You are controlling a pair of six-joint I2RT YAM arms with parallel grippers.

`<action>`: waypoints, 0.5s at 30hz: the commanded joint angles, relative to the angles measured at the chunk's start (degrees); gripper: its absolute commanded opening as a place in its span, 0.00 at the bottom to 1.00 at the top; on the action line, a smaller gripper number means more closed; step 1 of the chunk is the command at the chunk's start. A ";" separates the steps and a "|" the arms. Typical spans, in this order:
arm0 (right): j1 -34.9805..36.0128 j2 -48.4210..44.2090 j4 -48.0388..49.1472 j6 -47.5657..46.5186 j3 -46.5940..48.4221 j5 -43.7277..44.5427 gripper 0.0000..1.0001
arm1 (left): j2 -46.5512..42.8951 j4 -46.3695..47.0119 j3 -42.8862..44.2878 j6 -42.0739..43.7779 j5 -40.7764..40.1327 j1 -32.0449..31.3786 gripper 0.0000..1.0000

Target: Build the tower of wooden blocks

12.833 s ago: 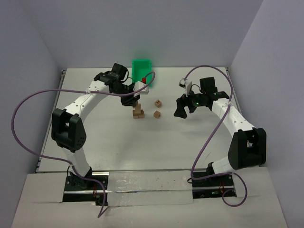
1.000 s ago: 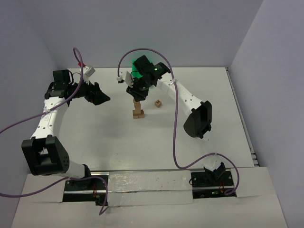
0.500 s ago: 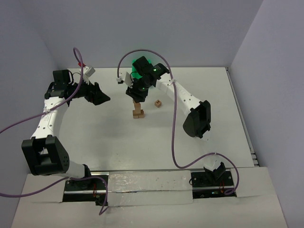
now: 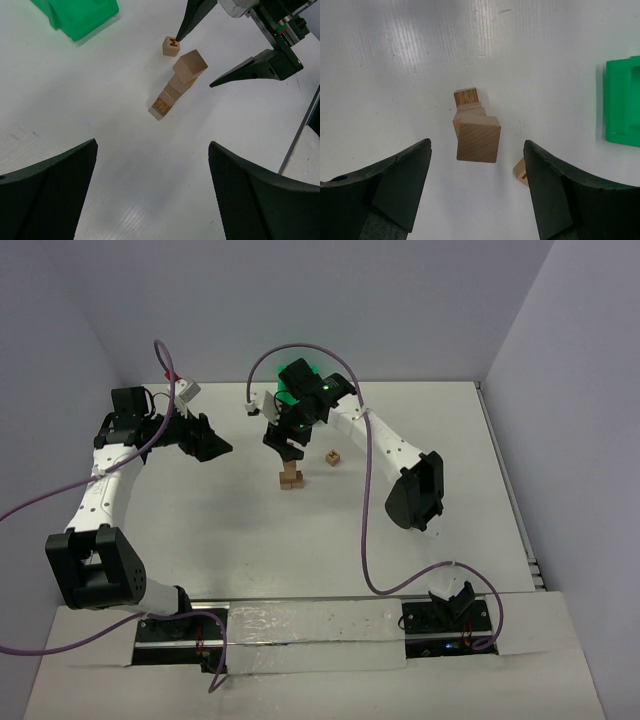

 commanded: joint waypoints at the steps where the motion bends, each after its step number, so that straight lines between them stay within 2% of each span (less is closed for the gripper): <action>1: 0.29 -5.02 3.28 2.43 0.40 -1.64 0.85 | -1.12 0.96 0.32 3.70 4.42 0.33 0.96; 3: -0.19 -7.68 4.09 3.70 0.15 -2.69 0.88 | -1.44 0.37 0.91 7.21 6.80 0.28 0.95; 6: -2.38 -11.38 5.29 6.27 -2.12 -5.31 0.92 | -0.53 -5.18 3.66 19.65 12.26 0.19 0.94; 11: -7.69 -18.53 7.54 9.20 -9.42 -11.03 1.00 | 6.47 -20.35 12.14 41.99 18.27 -0.80 0.94; 15: -14.41 -25.14 9.08 10.53 -18.80 -16.31 1.00 | 16.88 -36.47 25.74 58.06 16.34 -4.90 0.91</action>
